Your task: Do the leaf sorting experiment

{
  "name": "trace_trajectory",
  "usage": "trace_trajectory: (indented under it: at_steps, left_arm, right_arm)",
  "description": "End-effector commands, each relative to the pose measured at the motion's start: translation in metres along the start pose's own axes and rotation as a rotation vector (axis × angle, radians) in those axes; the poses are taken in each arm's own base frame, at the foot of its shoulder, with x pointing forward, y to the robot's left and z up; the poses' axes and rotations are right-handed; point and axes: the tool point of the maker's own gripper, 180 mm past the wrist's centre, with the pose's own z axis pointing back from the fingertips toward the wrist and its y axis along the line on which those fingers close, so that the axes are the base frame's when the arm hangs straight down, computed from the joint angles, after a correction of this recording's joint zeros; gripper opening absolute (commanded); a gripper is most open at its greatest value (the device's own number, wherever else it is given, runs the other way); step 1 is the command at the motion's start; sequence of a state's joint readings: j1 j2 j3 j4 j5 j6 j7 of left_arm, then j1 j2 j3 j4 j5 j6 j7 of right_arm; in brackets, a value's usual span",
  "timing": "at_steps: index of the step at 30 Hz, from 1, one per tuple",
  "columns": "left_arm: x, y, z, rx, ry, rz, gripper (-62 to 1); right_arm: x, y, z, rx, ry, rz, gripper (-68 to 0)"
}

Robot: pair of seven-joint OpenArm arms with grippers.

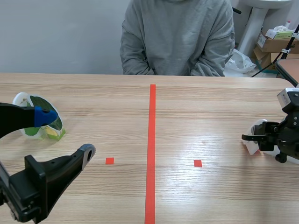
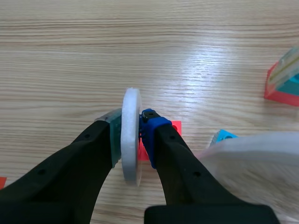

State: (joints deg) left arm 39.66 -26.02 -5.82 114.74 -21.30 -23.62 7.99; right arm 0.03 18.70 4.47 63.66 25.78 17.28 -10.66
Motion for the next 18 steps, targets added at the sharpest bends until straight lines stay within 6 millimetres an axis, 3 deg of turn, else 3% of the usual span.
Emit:
trace_trajectory:
  at_steps: [1,5,18]
  left_arm:
    - [0.0042,0.0008,0.0004,0.007,-0.024,0.016,-0.9]
    - [0.0042,0.0007,0.0004,0.007,-0.024,0.016,-0.9]
    - [0.0043,0.0007,0.0004,0.007,-0.025,0.016,-0.9]
  right_arm:
    - [0.0172,-0.0023,0.0006,-0.003,-0.042,0.013,-53.4]
    - [0.0175,-0.0023,0.0006,-0.003,-0.043,0.013,-40.3]
    - [0.0178,-0.0022,0.0006,-0.002,-0.044,0.013,-19.0]
